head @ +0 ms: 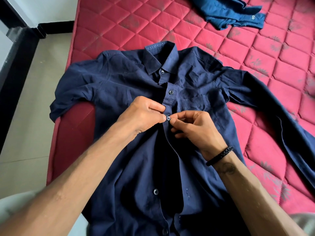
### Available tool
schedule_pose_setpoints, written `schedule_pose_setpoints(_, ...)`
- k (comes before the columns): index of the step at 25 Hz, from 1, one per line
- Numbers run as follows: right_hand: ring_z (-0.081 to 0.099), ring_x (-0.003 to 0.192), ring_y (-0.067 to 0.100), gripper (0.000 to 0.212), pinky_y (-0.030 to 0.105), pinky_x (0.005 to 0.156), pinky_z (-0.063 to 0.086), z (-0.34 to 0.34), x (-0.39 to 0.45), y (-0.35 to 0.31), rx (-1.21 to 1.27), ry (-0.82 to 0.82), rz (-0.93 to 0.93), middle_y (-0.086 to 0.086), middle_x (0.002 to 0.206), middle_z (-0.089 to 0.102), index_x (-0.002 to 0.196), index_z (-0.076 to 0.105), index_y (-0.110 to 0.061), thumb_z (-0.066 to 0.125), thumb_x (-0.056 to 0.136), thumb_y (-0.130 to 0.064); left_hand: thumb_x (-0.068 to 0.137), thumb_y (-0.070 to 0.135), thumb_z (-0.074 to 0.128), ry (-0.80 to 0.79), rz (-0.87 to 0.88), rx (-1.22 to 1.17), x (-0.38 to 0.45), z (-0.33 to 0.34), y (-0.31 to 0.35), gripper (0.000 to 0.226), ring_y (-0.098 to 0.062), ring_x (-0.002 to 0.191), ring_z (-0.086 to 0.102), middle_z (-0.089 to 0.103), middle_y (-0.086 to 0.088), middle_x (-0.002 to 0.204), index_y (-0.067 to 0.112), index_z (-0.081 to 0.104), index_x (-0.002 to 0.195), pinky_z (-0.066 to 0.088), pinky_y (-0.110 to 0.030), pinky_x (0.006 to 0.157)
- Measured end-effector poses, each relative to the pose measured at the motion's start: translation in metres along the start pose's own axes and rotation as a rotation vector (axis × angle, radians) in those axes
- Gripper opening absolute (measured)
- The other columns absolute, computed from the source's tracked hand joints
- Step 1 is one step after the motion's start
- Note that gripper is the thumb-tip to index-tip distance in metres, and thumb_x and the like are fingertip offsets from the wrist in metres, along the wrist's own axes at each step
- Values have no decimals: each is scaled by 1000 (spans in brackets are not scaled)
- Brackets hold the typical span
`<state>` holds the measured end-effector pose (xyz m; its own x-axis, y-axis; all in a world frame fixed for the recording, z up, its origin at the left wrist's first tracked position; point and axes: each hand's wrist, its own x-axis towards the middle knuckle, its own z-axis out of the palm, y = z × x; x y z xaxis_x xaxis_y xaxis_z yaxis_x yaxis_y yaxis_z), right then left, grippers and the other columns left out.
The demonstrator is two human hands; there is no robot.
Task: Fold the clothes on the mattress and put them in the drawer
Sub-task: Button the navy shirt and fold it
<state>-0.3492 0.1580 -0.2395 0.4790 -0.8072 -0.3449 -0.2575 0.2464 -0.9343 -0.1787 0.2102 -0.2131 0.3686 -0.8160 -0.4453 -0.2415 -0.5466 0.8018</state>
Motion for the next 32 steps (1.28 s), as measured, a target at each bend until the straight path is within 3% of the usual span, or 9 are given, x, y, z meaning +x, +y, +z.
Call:
schedule_pose_setpoints(3, 68, 68, 14, 8, 24, 62, 58, 1, 1, 2, -77, 16, -38, 8, 75, 70, 93, 76, -8, 70, 97, -12, 78, 14, 88, 14, 65, 27, 0, 0, -3, 31, 4, 84, 69, 75, 11, 91, 34, 74, 97, 57, -20, 87)
schedule_pose_setpoints(8, 71, 64, 13, 12, 39, 71, 64, -4, 3, 2, -363, -47, -124, -1, 77, 74, 100, 79, -19, 81, 88, -22, 77, 16, 88, 108, 223, 287, -4, -2, -6, 26, 9, 57, 60, 73, 14, 78, 32, 77, 94, 43, -5, 54)
schedule_pose_setpoints(13, 61, 55, -2, 39, 13, 55, 45, -5, -4, -8, -445, -133, -110, -2, 73, 74, 103, 77, -24, 94, 70, -37, 75, 29, 91, 63, 249, 228, -9, -8, 2, 24, -3, 55, 62, 74, 16, 70, 29, 78, 95, 51, -29, 59)
schedule_pose_setpoints(15, 61, 55, -4, 43, 9, 55, 42, 1, -6, -7, -505, -95, -124, -6, 70, 72, 100, 75, -27, 94, 66, -45, 76, 29, 90, 116, 270, 300, -9, -4, 2, 21, 5, 53, 58, 71, 18, 65, 29, 78, 92, 47, -24, 64)
schedule_pose_setpoints(18, 65, 70, -2, 66, 19, 71, 54, 12, -12, -15, -679, -64, -174, -11, 93, 71, 117, 70, -30, 92, 62, -58, 76, 36, 89, 196, 237, 456, -14, -5, 1, 28, 1, 73, 67, 73, 15, 72, 30, 75, 100, 57, -33, 78)
schedule_pose_setpoints(21, 61, 98, 11, 92, 36, 92, 54, 22, -29, -31, -839, -131, -202, -7, 116, 60, 138, 47, -31, 87, 63, -65, 77, 46, 86, 282, 228, 556, -31, -10, 7, 25, -16, 85, 69, 72, 8, 84, 32, 72, 93, 56, -38, 78)
schedule_pose_setpoints(24, 57, 113, 21, 81, 44, 90, 52, 28, -77, -40, -998, -88, -290, -4, 120, 55, 129, 38, -29, 83, 70, -61, 82, 40, 80, 290, 242, 628, -66, -8, 3, 14, -25, 86, 70, 71, 4, 87, 32, 70, 85, 58, -42, 77)
schedule_pose_setpoints(27, 58, 116, 23, 67, 45, 82, 55, 24, -126, -30, -1148, 41, -333, -6, 122, 54, 128, 35, -29, 78, 81, -52, 89, 29, 69, 191, 205, 710, -108, 12, -28, 20, -34, 106, 67, 70, -5, 110, 30, 70, 109, 56, -43, 89)
schedule_pose_setpoints(32, 68, 87, 23, 38, 44, 75, 57, 15, -119, 5, -838, 222, -297, -7, 90, 68, 115, 63, -28, 74, 81, -41, 95, 27, 65, 182, 210, 724, -111, 31, -42, 29, -34, 109, 67, 73, -4, 113, 24, 66, 124, 55, -43, 88)
